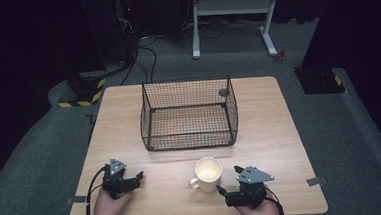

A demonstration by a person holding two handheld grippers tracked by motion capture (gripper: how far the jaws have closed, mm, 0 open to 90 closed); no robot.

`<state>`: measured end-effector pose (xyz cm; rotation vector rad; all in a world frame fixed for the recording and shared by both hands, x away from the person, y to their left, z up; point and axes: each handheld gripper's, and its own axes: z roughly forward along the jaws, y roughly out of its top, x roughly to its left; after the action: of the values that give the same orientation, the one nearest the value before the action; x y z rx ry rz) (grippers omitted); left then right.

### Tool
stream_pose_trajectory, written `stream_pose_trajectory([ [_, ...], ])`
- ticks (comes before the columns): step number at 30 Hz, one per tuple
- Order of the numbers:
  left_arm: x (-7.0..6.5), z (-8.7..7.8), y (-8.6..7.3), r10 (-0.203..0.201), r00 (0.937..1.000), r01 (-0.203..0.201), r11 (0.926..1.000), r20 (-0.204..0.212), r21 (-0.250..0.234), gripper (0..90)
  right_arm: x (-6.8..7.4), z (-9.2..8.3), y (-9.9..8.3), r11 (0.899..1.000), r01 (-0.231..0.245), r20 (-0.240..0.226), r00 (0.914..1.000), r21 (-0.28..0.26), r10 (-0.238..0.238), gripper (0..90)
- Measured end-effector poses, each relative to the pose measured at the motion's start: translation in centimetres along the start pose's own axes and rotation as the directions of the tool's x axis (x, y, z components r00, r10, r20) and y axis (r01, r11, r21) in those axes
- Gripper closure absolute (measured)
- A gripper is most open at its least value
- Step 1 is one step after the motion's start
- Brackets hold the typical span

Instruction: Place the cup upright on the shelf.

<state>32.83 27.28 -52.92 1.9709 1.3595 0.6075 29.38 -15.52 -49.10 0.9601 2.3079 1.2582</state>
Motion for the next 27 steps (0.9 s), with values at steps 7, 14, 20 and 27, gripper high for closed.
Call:
stream_pose_trajectory([
  [7, 0.0, 0.0, 0.0, 0.003, 1.0000, -0.003, 1.0000, 0.000, 0.001, 17.8, 1.2, 1.0, 0.5, 1.000, 0.025, -0.023, 0.9994, -0.006, -0.025, 10.0],
  [14, 0.0, 0.0, 0.0, 0.005, 1.0000, -0.005, 1.0000, 0.000, 0.002, 17.8, 1.8, 1.8, 1.0, 0.999, 0.037, -0.005, 0.9993, -0.019, -0.037, 10.0],
  [20, 0.0, 0.0, 0.0, 0.002, 1.0000, -0.002, 1.0000, 0.001, 0.001, 17.9, 2.2, 2.8, 1.4, 0.999, 0.039, -0.016, 0.9991, -0.003, -0.039, 10.0],
  [27, 0.0, 0.0, 0.0, 0.002, 1.0000, -0.002, 1.0000, 0.001, 0.001, 17.9, 2.5, 3.5, 1.9, 0.998, 0.057, 0.003, 0.9984, -0.003, -0.057, 9.8],
])
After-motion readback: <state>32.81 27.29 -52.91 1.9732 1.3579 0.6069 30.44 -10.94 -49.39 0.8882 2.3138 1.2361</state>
